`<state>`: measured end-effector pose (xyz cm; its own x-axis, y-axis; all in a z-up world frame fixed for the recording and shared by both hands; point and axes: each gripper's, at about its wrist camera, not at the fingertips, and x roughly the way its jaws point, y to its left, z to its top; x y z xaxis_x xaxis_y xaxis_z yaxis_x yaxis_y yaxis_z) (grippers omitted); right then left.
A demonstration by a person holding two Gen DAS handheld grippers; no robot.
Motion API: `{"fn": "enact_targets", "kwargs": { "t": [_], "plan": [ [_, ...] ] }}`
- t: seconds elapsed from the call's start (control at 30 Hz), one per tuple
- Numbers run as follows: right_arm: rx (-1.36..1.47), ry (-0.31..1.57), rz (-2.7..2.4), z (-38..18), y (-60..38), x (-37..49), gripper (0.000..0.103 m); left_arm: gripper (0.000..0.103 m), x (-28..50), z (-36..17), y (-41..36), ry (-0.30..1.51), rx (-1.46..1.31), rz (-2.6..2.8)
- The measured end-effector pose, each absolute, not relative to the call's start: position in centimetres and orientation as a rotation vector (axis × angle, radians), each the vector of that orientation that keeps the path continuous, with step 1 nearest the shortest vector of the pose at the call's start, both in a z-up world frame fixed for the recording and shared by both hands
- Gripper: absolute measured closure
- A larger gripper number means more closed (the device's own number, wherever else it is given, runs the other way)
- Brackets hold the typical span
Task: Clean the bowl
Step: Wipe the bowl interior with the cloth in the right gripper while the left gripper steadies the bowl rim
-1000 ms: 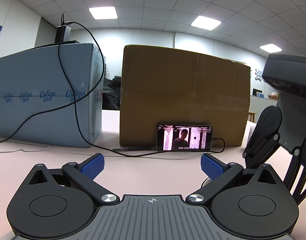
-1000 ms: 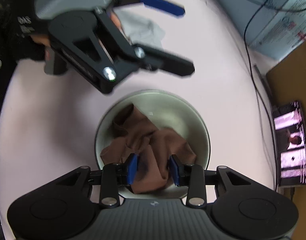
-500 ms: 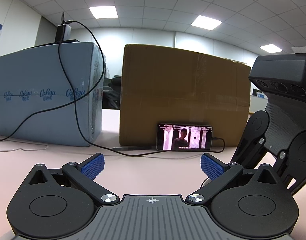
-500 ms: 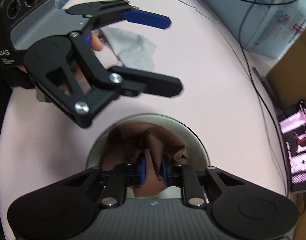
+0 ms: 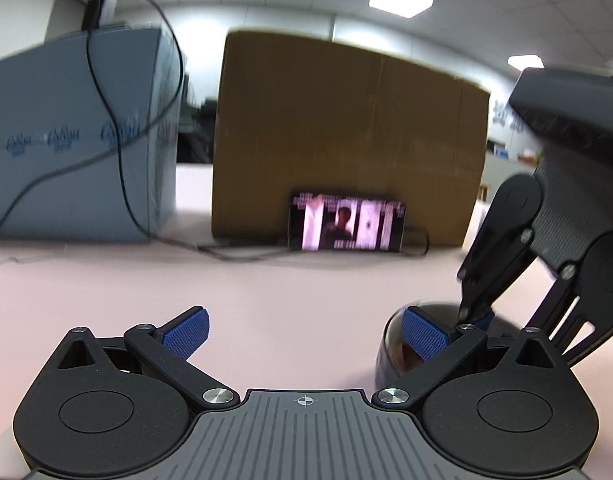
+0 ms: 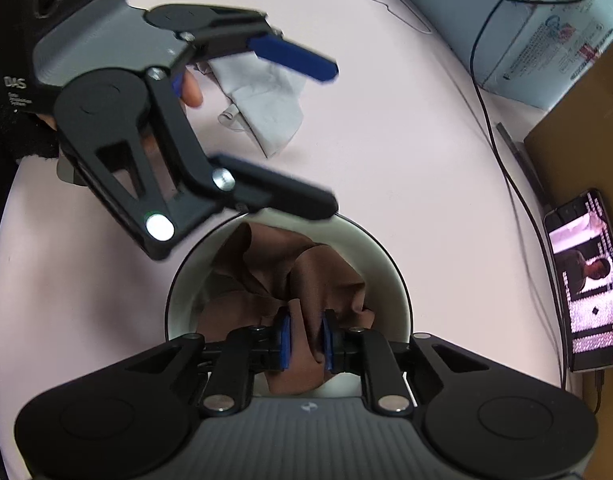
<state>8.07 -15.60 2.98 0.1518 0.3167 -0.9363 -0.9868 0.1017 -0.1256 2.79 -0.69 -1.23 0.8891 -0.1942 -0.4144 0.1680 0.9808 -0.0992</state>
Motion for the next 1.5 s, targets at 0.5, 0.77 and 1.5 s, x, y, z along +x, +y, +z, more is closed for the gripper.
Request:
{"fn": "enact_targets", "kwargs": {
  "t": [0.5,0.77,1.5],
  "plan": [
    [-0.95,0.867,1.175,2.6,-14.9,8.2,0.087,0.0,2.8,-1.7,-0.4,0.478,-0.063,-0.189],
    [-1.03,0.922,1.082,2.5,-15.4,8.4,0.087,0.0,2.7,-1.7,-0.4,0.479,-0.061,-0.188],
    [-0.999,0.931,1.094,2.7,-15.7,8.2,0.088,0.0,2.5,-1.5,-0.5,0.476,-0.049,-0.18]
  ]
}}
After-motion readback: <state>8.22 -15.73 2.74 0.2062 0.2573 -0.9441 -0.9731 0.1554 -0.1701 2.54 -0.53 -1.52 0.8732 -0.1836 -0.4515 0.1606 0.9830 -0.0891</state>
